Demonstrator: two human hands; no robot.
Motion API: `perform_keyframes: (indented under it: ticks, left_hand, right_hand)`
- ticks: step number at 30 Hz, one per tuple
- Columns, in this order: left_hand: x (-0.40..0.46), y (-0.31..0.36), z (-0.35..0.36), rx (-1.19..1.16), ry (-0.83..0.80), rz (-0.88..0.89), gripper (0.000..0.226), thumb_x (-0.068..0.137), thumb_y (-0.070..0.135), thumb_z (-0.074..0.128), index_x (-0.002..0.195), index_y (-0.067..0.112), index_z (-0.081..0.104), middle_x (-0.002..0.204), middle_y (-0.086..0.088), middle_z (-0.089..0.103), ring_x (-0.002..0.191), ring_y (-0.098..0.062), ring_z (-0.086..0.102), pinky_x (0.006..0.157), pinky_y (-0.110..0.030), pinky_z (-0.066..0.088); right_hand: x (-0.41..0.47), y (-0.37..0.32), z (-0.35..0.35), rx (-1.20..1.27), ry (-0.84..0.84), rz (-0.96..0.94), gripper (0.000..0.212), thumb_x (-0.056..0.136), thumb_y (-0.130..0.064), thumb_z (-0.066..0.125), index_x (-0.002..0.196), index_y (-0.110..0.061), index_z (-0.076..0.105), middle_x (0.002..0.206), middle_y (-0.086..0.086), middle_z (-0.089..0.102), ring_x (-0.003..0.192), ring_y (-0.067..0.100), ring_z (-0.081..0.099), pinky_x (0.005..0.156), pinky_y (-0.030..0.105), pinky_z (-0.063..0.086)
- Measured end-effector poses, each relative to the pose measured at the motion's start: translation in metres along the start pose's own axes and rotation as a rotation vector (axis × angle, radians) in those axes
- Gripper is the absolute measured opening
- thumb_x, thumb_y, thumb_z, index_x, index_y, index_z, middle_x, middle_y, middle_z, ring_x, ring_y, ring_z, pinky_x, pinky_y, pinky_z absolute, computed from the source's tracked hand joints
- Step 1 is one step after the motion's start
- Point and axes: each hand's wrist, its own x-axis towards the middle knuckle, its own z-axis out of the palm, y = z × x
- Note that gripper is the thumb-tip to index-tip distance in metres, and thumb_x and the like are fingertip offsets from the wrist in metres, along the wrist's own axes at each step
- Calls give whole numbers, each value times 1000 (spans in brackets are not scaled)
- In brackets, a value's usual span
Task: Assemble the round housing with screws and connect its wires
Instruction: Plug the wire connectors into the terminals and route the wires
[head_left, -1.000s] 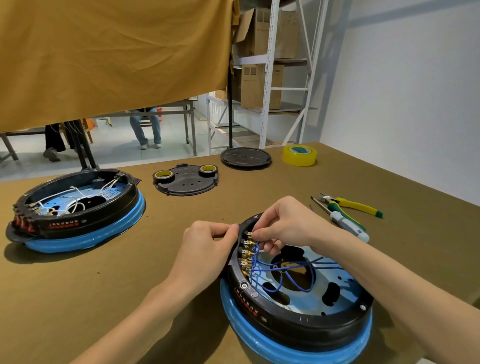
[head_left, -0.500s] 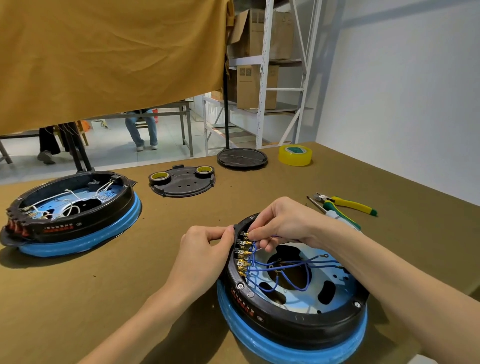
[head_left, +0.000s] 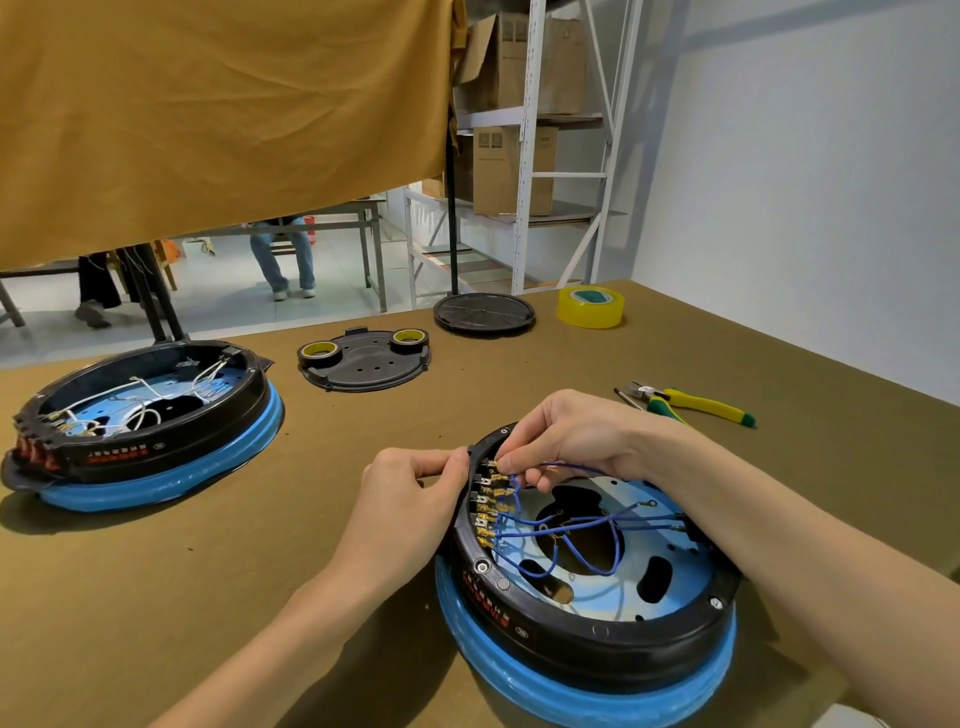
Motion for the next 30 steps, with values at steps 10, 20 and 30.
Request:
perform_keyframes:
  ticks: [10,20,30]
  left_hand:
    - [-1,2,1,3,2,11,26,105,28,56,98,28,81,84,13,79,77,-4,75,61,-19,56]
    - [-2,3,3,3,17,21,33,105,27,57,79,36,78,82,20,78,73,-6,75,60,-28,61]
    - [2,-2,-5,-19,-84,16,26,106,31,54,115,27,78,99,14,80,93,-4,75,76,-25,60]
  right_hand:
    - [1,8,4,71,34,-33,6,86,3,77,92,2,79,70,14,71,54,13,66,54,18,55]
    - [-2,5,11,70,49,-69,12,87,7,74,98,11,74,67,13,70,53,13,64,52,18,55]
    - [-15,2,17,-196,149,-150,12,93,-7,74,99,2,75,74,12,72,59,13,65,56,21,55]
